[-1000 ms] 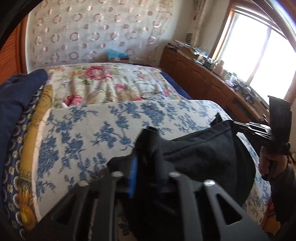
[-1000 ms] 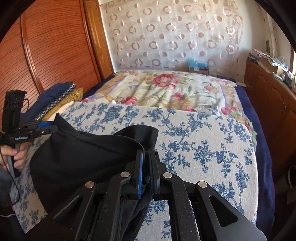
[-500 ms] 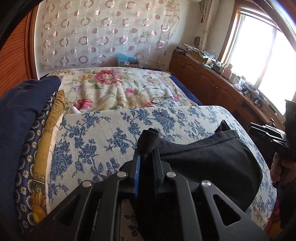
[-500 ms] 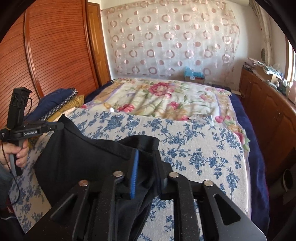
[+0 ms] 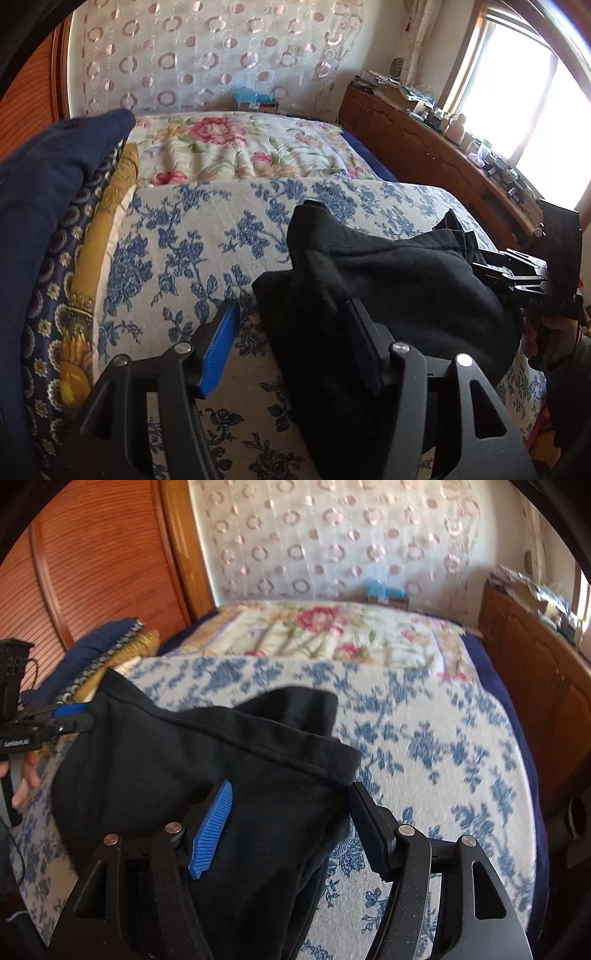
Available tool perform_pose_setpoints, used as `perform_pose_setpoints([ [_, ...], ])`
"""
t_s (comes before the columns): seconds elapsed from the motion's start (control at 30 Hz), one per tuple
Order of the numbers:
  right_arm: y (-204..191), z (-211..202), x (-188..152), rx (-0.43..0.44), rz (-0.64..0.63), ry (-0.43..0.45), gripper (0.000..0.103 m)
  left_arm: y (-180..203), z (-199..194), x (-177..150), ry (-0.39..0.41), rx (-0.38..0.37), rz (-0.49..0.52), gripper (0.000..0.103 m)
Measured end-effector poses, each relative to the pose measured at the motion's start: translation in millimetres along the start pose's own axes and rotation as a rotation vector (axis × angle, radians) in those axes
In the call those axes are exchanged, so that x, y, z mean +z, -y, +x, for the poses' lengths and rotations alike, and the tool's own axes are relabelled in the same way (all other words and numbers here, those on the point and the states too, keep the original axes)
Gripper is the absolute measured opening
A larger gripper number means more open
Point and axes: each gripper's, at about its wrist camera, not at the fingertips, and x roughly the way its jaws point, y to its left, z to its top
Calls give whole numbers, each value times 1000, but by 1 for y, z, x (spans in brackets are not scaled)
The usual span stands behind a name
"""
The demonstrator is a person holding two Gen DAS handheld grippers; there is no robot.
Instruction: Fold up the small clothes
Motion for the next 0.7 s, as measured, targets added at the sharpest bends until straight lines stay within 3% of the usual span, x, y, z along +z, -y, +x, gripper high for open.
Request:
perform_pose_setpoints([
  [0.17,10,11,-4,28,55,-27,72,-2,11,-2,-31,-22,-15,58],
  [0.4,6,12,-4,54,50,-32,70,3,19,-4,-62,-66,-21,58],
  [0.5,1,14,-2,92,28,-38,52,8,21,-2,-68,-66,-4,58],
  [0.6,-5,13,-2,148,14,-44,28,13,20,-1,-71,-73,14,58],
  [0.7,-12,10,-2,144,-19,-33,17,16,16,0,-62,-93,32,44],
])
